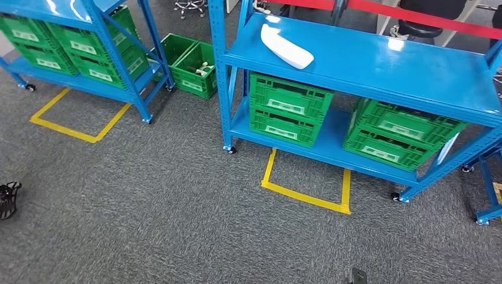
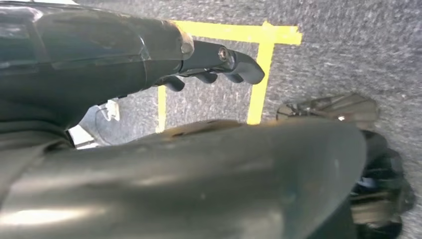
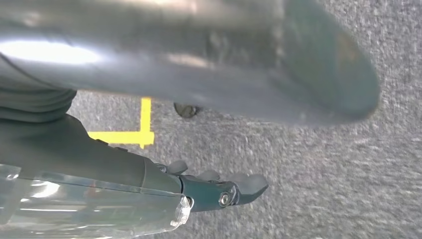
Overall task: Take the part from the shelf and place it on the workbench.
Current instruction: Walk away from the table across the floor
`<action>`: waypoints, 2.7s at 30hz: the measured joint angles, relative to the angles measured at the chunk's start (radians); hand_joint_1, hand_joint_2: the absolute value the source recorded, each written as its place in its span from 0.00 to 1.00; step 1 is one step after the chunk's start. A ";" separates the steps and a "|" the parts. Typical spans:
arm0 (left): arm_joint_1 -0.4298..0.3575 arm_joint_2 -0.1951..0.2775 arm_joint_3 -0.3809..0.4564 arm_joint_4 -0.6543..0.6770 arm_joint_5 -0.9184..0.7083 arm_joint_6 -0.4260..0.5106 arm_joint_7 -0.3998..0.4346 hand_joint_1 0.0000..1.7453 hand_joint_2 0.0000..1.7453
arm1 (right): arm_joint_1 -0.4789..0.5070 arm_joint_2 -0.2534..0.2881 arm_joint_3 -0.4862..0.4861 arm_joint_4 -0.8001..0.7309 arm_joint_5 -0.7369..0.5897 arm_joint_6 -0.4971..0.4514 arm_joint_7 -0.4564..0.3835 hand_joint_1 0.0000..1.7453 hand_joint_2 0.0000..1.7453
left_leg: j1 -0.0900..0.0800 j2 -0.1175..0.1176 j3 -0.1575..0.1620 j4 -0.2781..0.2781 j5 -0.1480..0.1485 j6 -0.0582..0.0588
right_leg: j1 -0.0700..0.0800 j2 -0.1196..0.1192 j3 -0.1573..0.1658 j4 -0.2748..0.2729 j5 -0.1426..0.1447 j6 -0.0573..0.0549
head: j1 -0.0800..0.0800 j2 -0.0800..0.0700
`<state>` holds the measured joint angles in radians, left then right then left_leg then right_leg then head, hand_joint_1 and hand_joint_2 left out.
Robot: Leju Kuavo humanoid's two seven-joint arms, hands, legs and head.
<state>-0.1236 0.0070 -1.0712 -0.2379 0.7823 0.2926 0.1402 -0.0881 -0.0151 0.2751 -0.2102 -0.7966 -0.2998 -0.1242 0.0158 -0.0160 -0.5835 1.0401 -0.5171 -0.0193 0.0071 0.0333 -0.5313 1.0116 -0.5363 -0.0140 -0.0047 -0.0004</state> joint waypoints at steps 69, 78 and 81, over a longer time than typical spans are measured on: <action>0.008 -0.008 -0.002 0.001 0.001 -0.002 -0.004 0.00 0.00 | -0.013 -0.003 0.033 -0.001 -0.031 -0.013 0.008 0.00 0.00 | 0.000 0.009 0.045 -0.025 -0.024 0.037 | -0.021 -0.015 -0.133 0.192 -0.071 0.054 | 0.030 0.000; -0.006 -0.016 -0.002 0.000 0.002 -0.001 -0.005 0.00 0.00 | 0.003 -0.009 0.037 0.000 -0.035 -0.010 0.005 0.00 0.00 | -0.019 0.044 0.043 -0.020 -0.034 0.036 | -0.005 -0.035 -0.019 -0.009 0.024 0.018 | 0.038 0.000; -0.004 -0.016 -0.002 0.000 0.002 -0.001 -0.005 0.00 0.00 | 0.004 -0.011 0.037 0.000 -0.036 -0.010 0.005 0.00 0.00 | -0.017 0.032 0.045 -0.020 -0.034 0.036 | -0.004 -0.044 -0.014 -0.014 0.022 0.034 | 0.038 0.000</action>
<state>-0.1280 -0.0095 -1.0737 -0.2380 0.7845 0.2914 0.1352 -0.0844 -0.0263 0.3120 -0.2099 -0.8328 -0.3094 -0.1190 -0.0011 0.0156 -0.5384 1.0200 -0.5506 0.0171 0.0032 -0.0105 -0.5453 0.9978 -0.5146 0.0196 0.0329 -0.0004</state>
